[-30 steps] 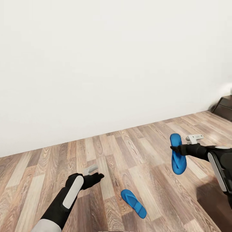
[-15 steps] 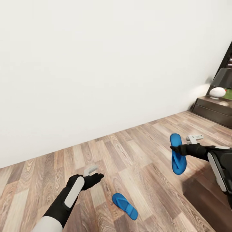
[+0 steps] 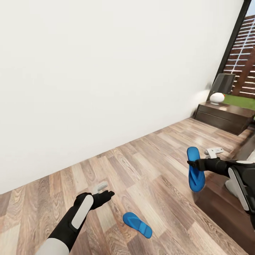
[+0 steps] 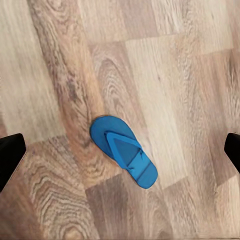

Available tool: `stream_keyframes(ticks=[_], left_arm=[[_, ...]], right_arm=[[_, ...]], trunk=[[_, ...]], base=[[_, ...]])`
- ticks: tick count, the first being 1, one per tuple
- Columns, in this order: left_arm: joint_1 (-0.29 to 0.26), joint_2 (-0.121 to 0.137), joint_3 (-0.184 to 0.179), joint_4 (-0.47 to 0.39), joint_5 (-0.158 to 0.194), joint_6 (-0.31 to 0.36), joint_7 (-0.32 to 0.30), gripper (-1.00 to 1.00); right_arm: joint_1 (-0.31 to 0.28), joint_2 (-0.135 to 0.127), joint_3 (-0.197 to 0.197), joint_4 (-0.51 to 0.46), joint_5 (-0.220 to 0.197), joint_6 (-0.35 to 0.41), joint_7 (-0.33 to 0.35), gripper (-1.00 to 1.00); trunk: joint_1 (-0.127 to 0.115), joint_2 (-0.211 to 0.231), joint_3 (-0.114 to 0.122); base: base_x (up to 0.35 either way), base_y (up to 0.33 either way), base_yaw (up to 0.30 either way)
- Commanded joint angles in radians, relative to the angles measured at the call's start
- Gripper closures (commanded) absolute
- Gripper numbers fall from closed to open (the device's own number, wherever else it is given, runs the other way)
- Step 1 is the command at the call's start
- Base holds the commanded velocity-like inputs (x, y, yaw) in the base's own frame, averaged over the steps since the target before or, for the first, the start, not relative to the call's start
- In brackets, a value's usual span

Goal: In the bedroom, move the book from the bed onto either nightstand, and place the two sandals side by side next to the bed.

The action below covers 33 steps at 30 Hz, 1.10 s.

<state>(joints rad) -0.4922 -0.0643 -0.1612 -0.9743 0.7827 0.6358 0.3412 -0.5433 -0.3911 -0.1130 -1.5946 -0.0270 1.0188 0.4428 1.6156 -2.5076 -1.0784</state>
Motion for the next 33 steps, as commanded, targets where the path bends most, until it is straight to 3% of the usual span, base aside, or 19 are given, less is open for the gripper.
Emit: stream_keyframes(ticks=[1, 17, 22, 33], left_arm=[[0.0, 0.0, -0.001, -0.001, 0.011, 0.001, 0.009, -1.0], [0.0, -0.002, -0.002, 0.004, 0.012, 0.002, 0.007, -1.0], [0.0, 0.0, -0.003, 0.006, 0.011, 0.001, -0.02, -1.0], [0.0, -0.001, -0.004, 0.006, 0.006, 0.001, -0.026, -1.0]], right_arm=[[-0.001, 0.0, 0.0, -0.001, -0.003, 0.006, 0.001, 1.0], [-0.001, 0.0, 0.0, -0.004, -0.004, 0.007, 0.002, 1.0], [-0.001, 0.0, -0.001, -0.008, -0.004, 0.007, 0.002, 1.0], [-0.001, 0.0, -0.002, -0.008, -0.004, 0.007, 0.002, 1.0]], trunk=[[0.0, 0.0, -0.001], [0.0, 0.0, -0.001], [0.0, 0.0, -0.001], [0.0, 0.0, -0.001]], base=[[0.0, 0.32, -0.27], [0.008, 0.324, -0.27], [0.151, 0.301, -0.27], [0.082, 0.083, -0.27]])
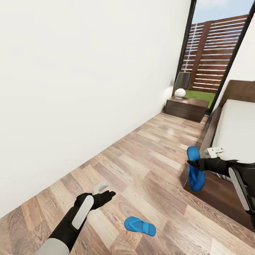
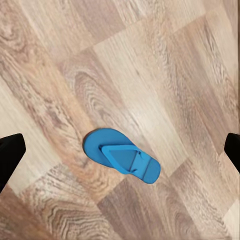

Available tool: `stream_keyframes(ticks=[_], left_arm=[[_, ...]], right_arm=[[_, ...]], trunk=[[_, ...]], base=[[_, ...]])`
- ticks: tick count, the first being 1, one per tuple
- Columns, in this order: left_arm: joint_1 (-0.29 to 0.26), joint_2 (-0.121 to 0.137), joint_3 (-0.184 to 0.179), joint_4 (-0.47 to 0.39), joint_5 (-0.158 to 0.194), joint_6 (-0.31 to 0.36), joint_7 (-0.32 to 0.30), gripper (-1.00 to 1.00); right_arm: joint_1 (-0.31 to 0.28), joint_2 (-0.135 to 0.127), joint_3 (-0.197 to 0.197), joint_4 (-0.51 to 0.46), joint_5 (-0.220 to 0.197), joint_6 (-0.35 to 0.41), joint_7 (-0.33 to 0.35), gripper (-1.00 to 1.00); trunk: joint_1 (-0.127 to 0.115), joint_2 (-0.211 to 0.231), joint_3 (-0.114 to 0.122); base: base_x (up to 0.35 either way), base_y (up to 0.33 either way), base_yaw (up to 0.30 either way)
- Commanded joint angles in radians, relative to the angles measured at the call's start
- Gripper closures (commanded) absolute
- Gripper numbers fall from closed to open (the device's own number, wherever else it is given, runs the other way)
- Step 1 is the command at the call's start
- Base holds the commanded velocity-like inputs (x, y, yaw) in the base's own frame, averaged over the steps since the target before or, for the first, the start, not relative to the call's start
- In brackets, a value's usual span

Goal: In the bedroom, move the book from the bed onto either nightstand, and place the two sandals side by side next to the bed.

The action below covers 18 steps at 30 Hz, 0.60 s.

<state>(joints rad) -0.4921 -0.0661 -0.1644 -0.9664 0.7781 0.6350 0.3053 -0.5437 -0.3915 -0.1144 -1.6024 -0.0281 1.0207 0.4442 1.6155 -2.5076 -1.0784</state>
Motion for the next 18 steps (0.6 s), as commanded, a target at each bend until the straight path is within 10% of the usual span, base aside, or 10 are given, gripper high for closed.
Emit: stream_keyframes(ticks=[1, 18], left_arm=[[0.0, 0.0, -0.001, -0.002, 0.011, 0.002, 0.009, -1.0], [0.0, 0.002, 0.0, -0.002, 0.01, 0.002, 0.011, -1.0]], right_arm=[[-0.001, 0.0, -0.001, -0.001, -0.003, 0.006, 0.001, 1.0], [-0.001, 0.0, -0.001, -0.001, -0.003, 0.004, 0.001, 1.0]], trunk=[[0.0, 0.0, -0.001], [0.0, 0.0, -0.001]], base=[[0.013, 0.013, -0.27], [0.002, 0.002, -0.27]])
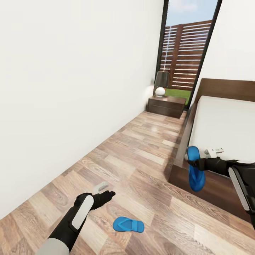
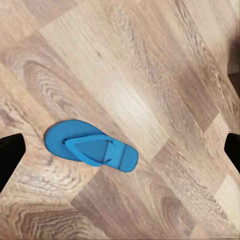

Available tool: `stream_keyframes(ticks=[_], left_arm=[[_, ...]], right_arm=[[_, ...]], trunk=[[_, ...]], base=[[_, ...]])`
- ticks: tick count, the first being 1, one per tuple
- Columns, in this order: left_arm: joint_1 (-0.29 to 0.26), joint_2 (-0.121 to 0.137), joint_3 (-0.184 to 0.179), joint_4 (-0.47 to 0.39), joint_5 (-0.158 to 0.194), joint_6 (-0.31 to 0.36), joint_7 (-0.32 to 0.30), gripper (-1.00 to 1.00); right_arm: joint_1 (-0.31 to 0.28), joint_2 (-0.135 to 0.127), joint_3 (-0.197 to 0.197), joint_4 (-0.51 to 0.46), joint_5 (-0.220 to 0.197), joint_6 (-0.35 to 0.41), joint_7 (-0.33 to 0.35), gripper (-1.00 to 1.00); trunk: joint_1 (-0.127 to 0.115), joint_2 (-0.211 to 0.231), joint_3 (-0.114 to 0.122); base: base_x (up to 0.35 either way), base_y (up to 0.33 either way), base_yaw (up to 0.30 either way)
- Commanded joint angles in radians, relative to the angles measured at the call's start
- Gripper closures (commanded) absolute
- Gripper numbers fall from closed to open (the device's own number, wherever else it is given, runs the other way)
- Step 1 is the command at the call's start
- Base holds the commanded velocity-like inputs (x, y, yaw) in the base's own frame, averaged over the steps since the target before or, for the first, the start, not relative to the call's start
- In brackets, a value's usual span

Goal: In the bedroom, move the book from the bed onto either nightstand, and place the two sandals side by side next to the bed.

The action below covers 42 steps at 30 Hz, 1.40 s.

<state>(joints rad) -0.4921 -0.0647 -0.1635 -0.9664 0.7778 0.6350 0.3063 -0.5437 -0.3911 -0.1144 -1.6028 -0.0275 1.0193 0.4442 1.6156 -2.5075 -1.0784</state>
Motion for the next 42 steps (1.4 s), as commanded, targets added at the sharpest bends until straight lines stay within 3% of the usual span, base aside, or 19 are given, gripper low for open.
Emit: stream_keyframes(ticks=[1, 12, 25, 42], left_arm=[[0.0, 0.0, -0.001, -0.002, 0.011, 0.002, 0.01, -1.0], [0.0, 0.0, -0.002, -0.002, 0.01, 0.002, 0.008, -1.0], [0.0, 0.001, -0.002, -0.002, 0.01, 0.002, 0.008, -1.0], [0.0, 0.0, -0.002, -0.002, 0.01, 0.002, 0.008, -1.0]], right_arm=[[-0.001, 0.0, -0.001, 0.0, -0.003, 0.006, 0.001, 1.0], [-0.001, 0.0, -0.001, -0.001, -0.004, 0.005, 0.001, 1.0], [-0.001, -0.001, -0.002, -0.001, -0.004, 0.005, 0.001, 1.0], [-0.001, -0.002, -0.002, 0.0, -0.006, 0.005, 0.001, 1.0]], trunk=[[0.0, 0.0, -0.001], [0.0, 0.0, -0.001], [0.0, 0.0, -0.001], [0.0, 0.0, -0.001]], base=[[0.0, 0.117, -0.27], [0.009, 0.199, -0.27], [0.003, 0.04, -0.269], [0.0, 0.22, -0.27]])
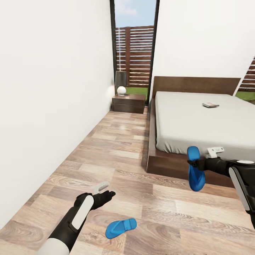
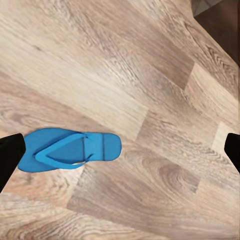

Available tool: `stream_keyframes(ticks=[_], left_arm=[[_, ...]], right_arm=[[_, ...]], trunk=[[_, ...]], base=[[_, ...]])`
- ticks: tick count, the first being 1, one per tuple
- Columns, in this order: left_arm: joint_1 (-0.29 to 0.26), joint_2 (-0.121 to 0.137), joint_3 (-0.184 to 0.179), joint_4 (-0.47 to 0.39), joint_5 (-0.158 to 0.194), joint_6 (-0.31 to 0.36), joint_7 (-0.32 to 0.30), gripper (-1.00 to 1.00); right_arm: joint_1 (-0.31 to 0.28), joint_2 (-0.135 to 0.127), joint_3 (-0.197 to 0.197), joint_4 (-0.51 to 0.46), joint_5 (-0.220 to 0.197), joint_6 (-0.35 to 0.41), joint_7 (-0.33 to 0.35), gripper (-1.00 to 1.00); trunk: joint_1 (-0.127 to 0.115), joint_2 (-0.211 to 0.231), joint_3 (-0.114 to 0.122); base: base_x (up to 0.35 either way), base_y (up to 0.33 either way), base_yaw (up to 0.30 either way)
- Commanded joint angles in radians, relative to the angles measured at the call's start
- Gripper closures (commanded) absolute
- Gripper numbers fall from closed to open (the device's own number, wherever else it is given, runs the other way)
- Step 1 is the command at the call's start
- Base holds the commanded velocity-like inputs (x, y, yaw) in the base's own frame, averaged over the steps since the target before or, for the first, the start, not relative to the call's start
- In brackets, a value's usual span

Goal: In the bedroom, move the book from the bed onto either nightstand, and place the two sandals side by side next to the bed.

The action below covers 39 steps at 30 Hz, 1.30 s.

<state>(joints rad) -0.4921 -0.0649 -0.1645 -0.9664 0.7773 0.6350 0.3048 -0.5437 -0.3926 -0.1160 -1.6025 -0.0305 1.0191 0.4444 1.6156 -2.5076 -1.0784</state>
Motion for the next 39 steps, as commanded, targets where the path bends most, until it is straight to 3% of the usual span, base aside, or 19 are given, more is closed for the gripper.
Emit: stream_keyframes(ticks=[1, 9, 24, 26, 27, 29, 32, 39], left_arm=[[0.0, 0.0, -0.001, -0.002, 0.01, 0.002, 0.01, -1.0], [0.0, 0.002, -0.001, -0.002, 0.011, 0.002, 0.01, -1.0], [0.0, 0.002, -0.001, 0.014, 0.008, 0.002, 0.009, -1.0], [-0.001, 0.001, 0.0, 0.019, -0.01, 0.003, 0.015, -1.0], [-0.003, -0.002, 0.002, 0.022, -0.052, 0.011, 0.023, -1.0], [-0.013, -0.001, 0.003, 0.022, -0.072, 0.016, 0.061, -1.0], [-0.015, 0.003, -0.001, 0.023, -0.075, 0.005, 0.092, -1.0], [-0.013, 0.005, -0.001, 0.025, -0.077, 0.002, 0.097, -1.0]], right_arm=[[-0.001, 0.0, -0.001, -0.001, -0.003, 0.006, 0.0, 1.0], [-0.001, 0.0, 0.0, -0.001, -0.006, 0.007, 0.002, 1.0], [-0.001, -0.002, -0.001, 0.0, -0.008, 0.007, 0.003, 1.0], [-0.001, -0.002, -0.001, 0.0, -0.008, 0.007, 0.003, 1.0], [-0.001, -0.002, -0.002, 0.003, -0.008, 0.008, 0.003, 1.0], [-0.001, -0.002, -0.002, 0.006, -0.008, 0.009, 0.004, 1.0], [-0.005, -0.002, -0.002, 0.009, -0.009, 0.028, 0.002, 1.0], [-0.009, -0.002, -0.002, 0.01, -0.008, 0.028, -0.001, 1.0]], trunk=[[0.0, 0.0, -0.001], [0.0, 0.0, -0.001], [0.0, 0.0, -0.001], [0.0, 0.0, -0.001], [0.0, 0.0, -0.001], [0.0, 0.0, -0.001], [0.0, 0.0, -0.001], [0.0, 0.0, -0.001]], base=[[0.0, 0.041, -0.27], [0.0, 0.069, -0.269], [0.0, 0.252, -0.269], [0.0, 0.094, -0.27], [0.0, 0.024, -0.27], [0.0, 0.01, -0.27], [0.0, 0.002, -0.269], [0.0, 0.118, -0.27]])
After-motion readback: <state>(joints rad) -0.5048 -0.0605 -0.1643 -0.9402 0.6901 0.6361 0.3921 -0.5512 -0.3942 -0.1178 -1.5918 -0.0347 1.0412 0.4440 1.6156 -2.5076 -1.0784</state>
